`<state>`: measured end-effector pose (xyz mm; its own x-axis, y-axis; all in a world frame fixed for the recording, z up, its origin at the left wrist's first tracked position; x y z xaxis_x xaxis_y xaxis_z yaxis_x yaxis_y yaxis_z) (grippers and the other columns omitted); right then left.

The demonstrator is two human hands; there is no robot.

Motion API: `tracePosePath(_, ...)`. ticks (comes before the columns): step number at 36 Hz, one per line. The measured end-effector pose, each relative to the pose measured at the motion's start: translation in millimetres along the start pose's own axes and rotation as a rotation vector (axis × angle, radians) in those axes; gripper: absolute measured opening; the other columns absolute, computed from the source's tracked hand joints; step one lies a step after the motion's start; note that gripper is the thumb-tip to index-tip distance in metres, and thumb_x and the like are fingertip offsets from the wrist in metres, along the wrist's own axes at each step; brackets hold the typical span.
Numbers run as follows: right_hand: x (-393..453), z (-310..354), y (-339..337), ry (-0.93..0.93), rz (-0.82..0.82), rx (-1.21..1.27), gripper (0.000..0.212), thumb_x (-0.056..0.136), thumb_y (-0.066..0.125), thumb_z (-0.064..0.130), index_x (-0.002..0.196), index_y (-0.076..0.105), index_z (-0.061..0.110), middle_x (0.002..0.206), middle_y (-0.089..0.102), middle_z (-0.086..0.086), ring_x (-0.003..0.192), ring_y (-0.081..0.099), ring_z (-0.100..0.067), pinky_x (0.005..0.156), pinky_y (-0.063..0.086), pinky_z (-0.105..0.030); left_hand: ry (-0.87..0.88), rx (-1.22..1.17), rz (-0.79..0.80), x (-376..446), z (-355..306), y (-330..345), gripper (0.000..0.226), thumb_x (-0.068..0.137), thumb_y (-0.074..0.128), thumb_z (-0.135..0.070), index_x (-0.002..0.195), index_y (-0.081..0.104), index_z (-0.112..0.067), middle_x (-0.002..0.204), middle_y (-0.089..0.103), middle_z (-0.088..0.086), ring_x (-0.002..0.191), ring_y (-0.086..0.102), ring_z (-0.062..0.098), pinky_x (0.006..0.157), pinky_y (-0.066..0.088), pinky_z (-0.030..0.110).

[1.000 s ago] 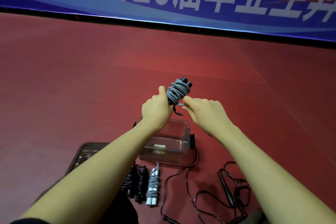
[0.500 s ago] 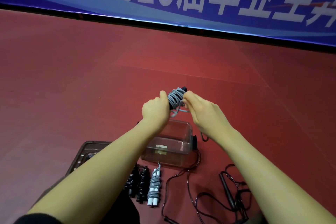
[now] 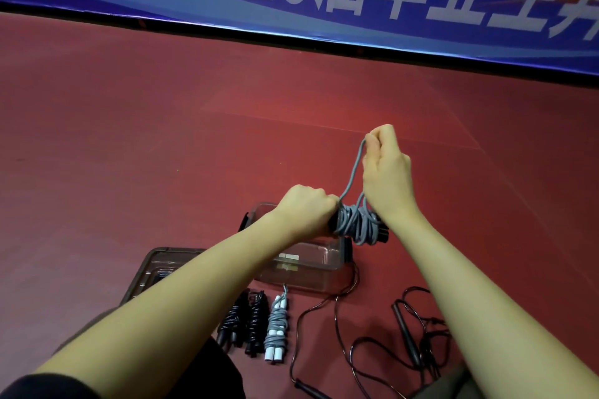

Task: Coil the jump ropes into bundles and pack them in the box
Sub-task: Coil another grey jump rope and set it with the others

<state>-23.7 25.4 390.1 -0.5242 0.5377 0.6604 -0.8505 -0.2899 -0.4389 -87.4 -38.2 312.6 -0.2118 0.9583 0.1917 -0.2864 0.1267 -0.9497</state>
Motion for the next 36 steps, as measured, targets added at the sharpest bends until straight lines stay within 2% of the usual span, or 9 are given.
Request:
tracePosePath(5,6.3,-19.5,-2.3,0.117,-0.023,0.004,0.022,0.101,0.038,0.019,0.081,0.04,0.01,0.055,0.037,-0.005,0.046,0.032,-0.015,0.049,0.024,-0.031,0.234,-0.086,-0.269,-9.2,-13.5,-31.4,0.012,0.053,0.06,-0.021,0.055,0.053,-0.012,0.039,0.049,0.001,0.028,0.043,0.025,0.043,0.018,0.014)
tracePosePath(8,8.6,-26.7,0.7,0.163,0.021,0.023,0.025,0.1,0.039,0.024,0.08,0.041,0.01,0.06,0.047,-0.019,0.05,0.047,-0.035,0.052,0.039,-0.038,0.284,-0.138,-0.309,-12.0,-15.4,-36.1,0.007,0.059,0.048,-0.017,0.057,0.053,-0.013,0.039,0.046,0.001,0.029,0.041,0.026,0.04,0.019,0.014)
tracePosePath(11,8.0,-32.0,7.8,0.191,0.111,0.065,0.026,0.099,0.042,0.025,0.078,0.043,0.01,0.056,0.045,-0.013,0.037,0.046,-0.023,0.048,0.039,-0.032,0.335,-0.183,-0.372,-13.1,-15.6,-39.8,0.016,0.066,0.039,-0.018,0.062,0.053,-0.014,0.042,0.047,0.0,0.033,0.042,0.027,0.041,0.026,0.017)
tracePosePath(13,7.8,-33.5,9.7,0.198,0.14,0.101,0.026,0.098,0.044,0.024,0.077,0.045,0.01,0.054,0.043,-0.009,0.032,0.043,-0.018,0.044,0.036,-0.026,0.371,-0.19,-0.382,-14.5,-16.1,-44.7,0.004,0.066,0.049,-0.012,0.064,0.051,-0.014,0.045,0.046,-0.001,0.035,0.043,0.025,0.046,0.024,0.018)
tracePosePath(16,9.2,-37.3,11.9,0.216,0.2,0.151,0.028,0.098,0.046,0.026,0.072,0.045,0.014,0.049,0.041,0.001,0.032,0.043,-0.02,0.043,0.033,-0.024,0.391,-0.138,-0.373,-14.8,-15.7,-48.9,0.024,0.057,0.073,-0.006,0.065,0.052,-0.014,0.048,0.046,-0.001,0.039,0.046,0.023,0.051,0.021,0.02)
tracePosePath(21,11.8,-43.1,6.8,0.293,0.204,0.258,0.03,0.099,0.045,0.023,0.071,0.043,0.014,0.049,0.038,0.004,0.03,0.04,-0.015,0.037,0.031,-0.021,0.397,-0.095,-0.453,-15.1,-9.3,-54.3,0.021,0.058,0.07,-0.005,0.067,0.054,-0.013,0.051,0.048,-0.001,0.042,0.047,0.021,0.053,0.021,0.022)
tracePosePath(23,11.9,-45.1,3.5,0.325,0.152,0.285,0.029,0.1,0.044,0.021,0.072,0.042,0.013,0.051,0.039,0.001,0.029,0.04,-0.012,0.034,0.03,-0.02,0.367,-0.086,-0.484,-13.9,-7.4,-54.9,0.013,0.067,0.058,-0.011,0.075,0.048,-0.013,0.051,0.049,-0.002,0.042,0.048,0.021,0.051,0.024,0.023)
tracePosePath(28,7.0,-57.5,2.1,0.441,0.106,0.326,0.029,0.101,0.04,0.02,0.072,0.041,0.014,0.056,0.04,-0.002,0.03,0.042,-0.009,0.032,0.029,-0.017,0.208,-0.183,-0.536,-13.8,-5.1,-58.7,0.047,0.066,0.062,-0.019,0.103,0.036,-0.006,0.044,0.049,-0.001,0.037,0.044,0.026,0.051,0.023,0.022)
tracePosePath(36,-0.2,-60.8,7.1,0.559,0.187,0.458,0.031,0.101,0.043,0.023,0.072,0.044,0.012,0.053,0.04,0.001,0.035,0.037,-0.014,0.035,0.026,-0.017,0.423,0.055,-0.587,-23.3,-25.5,-57.4,0.056,0.08,0.047,-0.001,0.129,0.037,-0.026,0.057,0.044,-0.002,0.044,0.036,0.02,0.05,0.024,0.028)
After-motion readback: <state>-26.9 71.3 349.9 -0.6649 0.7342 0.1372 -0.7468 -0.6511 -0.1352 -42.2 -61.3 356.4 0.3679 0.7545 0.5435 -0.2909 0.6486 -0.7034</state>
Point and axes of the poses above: each hand's wrist, its own x-axis towards the middle knuckle, its own y-axis out of the palm, z = x × y, the point moved 8 cm from there along x, towards the middle knuckle
